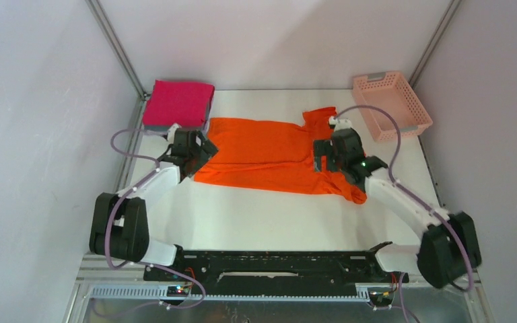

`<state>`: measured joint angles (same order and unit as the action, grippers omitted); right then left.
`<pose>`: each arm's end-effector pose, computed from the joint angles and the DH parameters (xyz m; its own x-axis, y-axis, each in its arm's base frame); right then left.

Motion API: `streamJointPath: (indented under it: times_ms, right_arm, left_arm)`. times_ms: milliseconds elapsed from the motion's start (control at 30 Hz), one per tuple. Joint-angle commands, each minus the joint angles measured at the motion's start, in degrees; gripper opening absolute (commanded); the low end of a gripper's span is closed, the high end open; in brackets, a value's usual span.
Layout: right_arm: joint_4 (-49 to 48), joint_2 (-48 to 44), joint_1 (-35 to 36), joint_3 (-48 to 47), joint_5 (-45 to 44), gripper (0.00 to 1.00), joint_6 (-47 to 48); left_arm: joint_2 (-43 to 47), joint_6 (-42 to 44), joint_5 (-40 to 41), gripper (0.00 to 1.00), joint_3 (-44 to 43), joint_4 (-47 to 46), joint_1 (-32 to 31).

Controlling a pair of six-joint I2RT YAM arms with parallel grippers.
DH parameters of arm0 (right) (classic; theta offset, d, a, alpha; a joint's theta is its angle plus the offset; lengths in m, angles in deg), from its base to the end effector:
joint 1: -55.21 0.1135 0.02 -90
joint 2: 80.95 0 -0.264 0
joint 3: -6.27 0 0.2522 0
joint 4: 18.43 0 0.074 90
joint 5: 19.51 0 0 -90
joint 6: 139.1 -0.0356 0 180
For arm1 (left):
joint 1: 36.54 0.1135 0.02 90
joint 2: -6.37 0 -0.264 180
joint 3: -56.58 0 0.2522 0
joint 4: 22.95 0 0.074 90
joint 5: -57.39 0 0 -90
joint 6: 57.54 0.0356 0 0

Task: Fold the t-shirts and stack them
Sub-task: Fold the T-shirt at the center of the board, then smooth out the T-shirt at the center of the board.

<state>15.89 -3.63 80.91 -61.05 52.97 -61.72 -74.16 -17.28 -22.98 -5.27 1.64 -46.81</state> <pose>0.2638 0.1151 0.2518 -0.6623 -0.0875 -0.7441 -0.0766 0.9959 -0.0489 0.2913 -0.0467 0.2183 -0.4785 -0.6779 -0.5581 -0.4786 0.7342 -0.4815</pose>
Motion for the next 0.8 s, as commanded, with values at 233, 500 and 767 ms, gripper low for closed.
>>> streamJointPath:
  times_ms: [233, 500, 767]
  right_arm:
    - [-4.23, -1.72, -1.95, 11.20, 25.00, 1.00, -11.76]
    - [-10.89, 7.92, -11.15, 8.13, 19.33, 1.00, -9.80]
    - [-9.01, 13.56, -12.76, 5.57, 18.61, 0.99, -10.30]
  left_arm:
    - [-7.80, 1.96, -8.22, 1.00, 1.08, -5.14, -0.64]
    - [-12.71, 2.96, -5.04, 1.00, -5.05, -3.65, -0.26]
    - [-14.70, 3.23, -4.07, 1.00, -8.61, -1.83, 0.24]
